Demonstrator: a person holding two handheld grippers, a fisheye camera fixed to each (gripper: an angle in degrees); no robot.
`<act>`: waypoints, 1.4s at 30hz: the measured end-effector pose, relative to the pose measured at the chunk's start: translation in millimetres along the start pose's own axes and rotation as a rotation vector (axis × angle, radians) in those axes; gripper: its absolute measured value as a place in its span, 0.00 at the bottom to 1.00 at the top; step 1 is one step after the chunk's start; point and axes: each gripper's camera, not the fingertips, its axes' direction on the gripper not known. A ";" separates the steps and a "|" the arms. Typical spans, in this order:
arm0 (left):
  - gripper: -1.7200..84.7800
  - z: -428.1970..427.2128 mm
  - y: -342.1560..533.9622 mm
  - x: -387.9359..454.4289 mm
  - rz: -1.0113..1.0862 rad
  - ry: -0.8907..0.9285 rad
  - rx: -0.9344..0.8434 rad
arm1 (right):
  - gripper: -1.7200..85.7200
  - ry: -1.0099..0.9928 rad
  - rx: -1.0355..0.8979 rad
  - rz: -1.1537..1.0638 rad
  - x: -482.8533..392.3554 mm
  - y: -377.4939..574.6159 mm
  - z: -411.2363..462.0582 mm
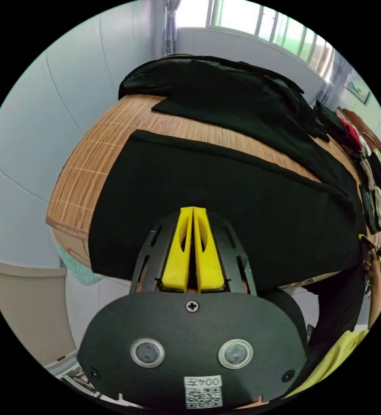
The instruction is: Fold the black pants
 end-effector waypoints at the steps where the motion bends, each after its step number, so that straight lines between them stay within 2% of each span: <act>1: 0.02 1.6 -6.1 7.3 0.040 -0.037 -0.011 | 0.01 0.026 0.001 -0.012 -4.6 -0.7 1.6; 4: 0.02 4.8 -19.6 15.9 0.115 -0.071 -0.044 | 0.02 0.046 0.000 -0.006 -9.1 -4.3 5.4; 7: 0.02 -3.9 -21.5 1.5 0.070 -0.014 -0.067 | 0.02 -0.017 -0.032 0.056 -3.1 -5.1 4.1; 10: 0.02 -35.7 -18.4 3.3 0.070 -0.020 0.055 | 0.02 -0.102 -0.040 0.084 6.9 0.3 0.5; 15: 0.02 -48.2 -65.8 58.9 0.185 0.009 0.121 | 0.02 -0.151 0.144 0.272 39.4 16.7 -12.0; 19: 0.02 -24.4 -130.4 120.1 0.294 -0.052 0.088 | 0.03 -0.113 0.195 0.282 56.2 -4.3 -18.3; 23: 0.02 0.6 -190.3 138.3 0.255 -0.093 0.056 | 0.02 -0.062 0.190 0.263 71.8 -48.3 -11.0; 27: 0.02 26.4 -247.9 147.5 0.210 -0.213 -0.004 | 0.01 0.004 0.095 0.202 68.8 -100.5 17.7; 30: 0.02 41.8 -274.0 159.2 0.216 -0.301 -0.013 | 0.01 0.137 -0.041 0.129 54.7 -122.6 53.6; 31: 0.02 52.2 -281.5 164.4 0.232 -0.334 -0.032 | 0.01 0.186 -0.025 0.094 49.4 -124.6 60.5; 35: 0.02 97.4 -285.4 174.7 0.306 -0.432 -0.234 | 0.01 0.261 -0.011 0.051 49.3 -133.6 72.3; 39: 0.02 97.1 -247.5 196.8 0.459 -0.527 -0.203 | 0.01 0.213 -0.022 0.105 75.3 -153.9 80.6; 42: 0.02 90.4 -216.1 195.7 0.499 -0.531 -0.160 | 0.01 0.169 -0.034 0.143 90.1 -164.5 85.7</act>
